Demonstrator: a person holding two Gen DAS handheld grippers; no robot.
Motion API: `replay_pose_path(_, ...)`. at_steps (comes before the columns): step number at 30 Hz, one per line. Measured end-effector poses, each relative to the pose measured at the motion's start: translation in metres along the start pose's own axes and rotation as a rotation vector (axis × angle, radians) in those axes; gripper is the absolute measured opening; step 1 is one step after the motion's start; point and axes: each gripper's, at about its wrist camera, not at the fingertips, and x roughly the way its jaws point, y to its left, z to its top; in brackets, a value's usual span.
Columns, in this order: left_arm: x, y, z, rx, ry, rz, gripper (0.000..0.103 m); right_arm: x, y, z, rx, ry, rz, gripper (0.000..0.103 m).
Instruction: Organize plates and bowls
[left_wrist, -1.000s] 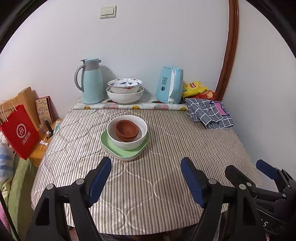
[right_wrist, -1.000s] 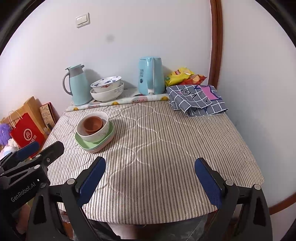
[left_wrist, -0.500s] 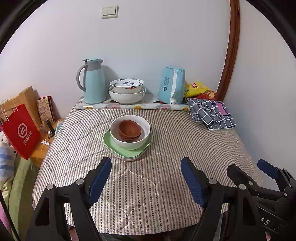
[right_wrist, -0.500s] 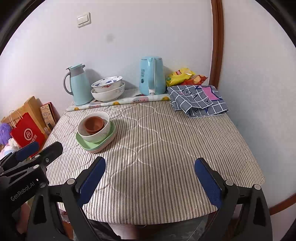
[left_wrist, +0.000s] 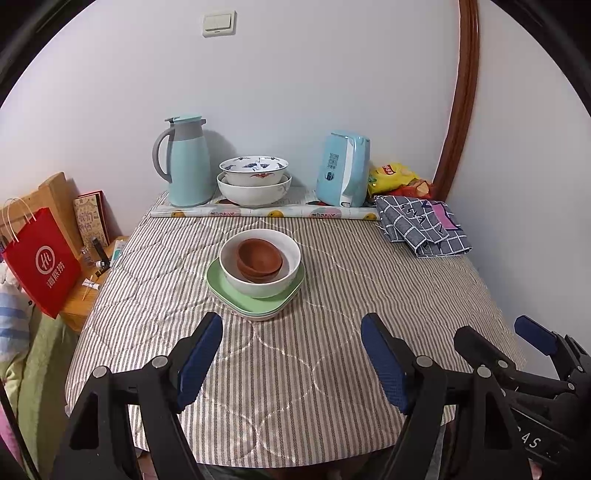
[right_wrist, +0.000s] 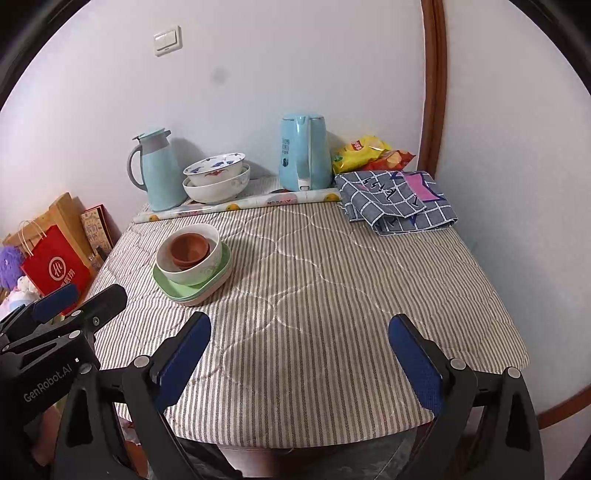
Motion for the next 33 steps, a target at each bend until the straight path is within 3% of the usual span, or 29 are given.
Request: replay_pose_path(33,0.0051,0.0007,-0.0023,0.003,0.009,-0.003,0.076,-0.0001,0.0012,-0.0010,-0.002,-0.020,0.015,0.096)
